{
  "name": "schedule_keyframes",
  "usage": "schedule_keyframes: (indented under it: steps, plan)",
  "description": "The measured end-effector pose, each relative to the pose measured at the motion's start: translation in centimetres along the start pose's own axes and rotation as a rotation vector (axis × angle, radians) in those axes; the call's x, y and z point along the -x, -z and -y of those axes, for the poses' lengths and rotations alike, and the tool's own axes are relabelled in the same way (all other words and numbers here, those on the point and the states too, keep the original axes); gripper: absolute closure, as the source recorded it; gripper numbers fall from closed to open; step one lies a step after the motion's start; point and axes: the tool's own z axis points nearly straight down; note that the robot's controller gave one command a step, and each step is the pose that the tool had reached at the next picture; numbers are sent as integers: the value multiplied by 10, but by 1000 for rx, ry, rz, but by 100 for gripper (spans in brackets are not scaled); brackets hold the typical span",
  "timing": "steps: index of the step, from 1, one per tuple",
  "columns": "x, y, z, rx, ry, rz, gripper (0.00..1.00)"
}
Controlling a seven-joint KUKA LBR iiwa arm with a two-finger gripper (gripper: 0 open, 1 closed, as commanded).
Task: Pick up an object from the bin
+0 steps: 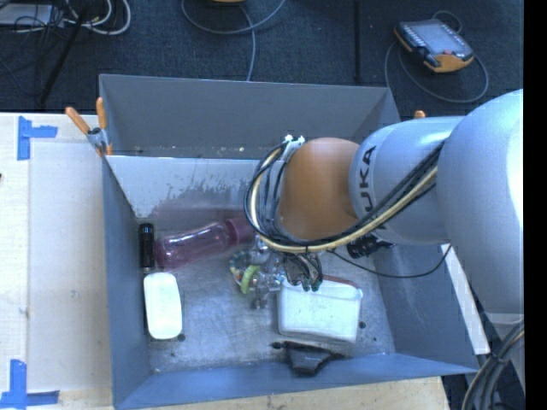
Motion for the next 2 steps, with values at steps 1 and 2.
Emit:
schedule_keyframes:
  steps: [1, 2]
  plan:
    - [-1, 2, 0, 0, 0, -4, 100]
    - [-4, 28, 0, -1, 0, -14, 100]
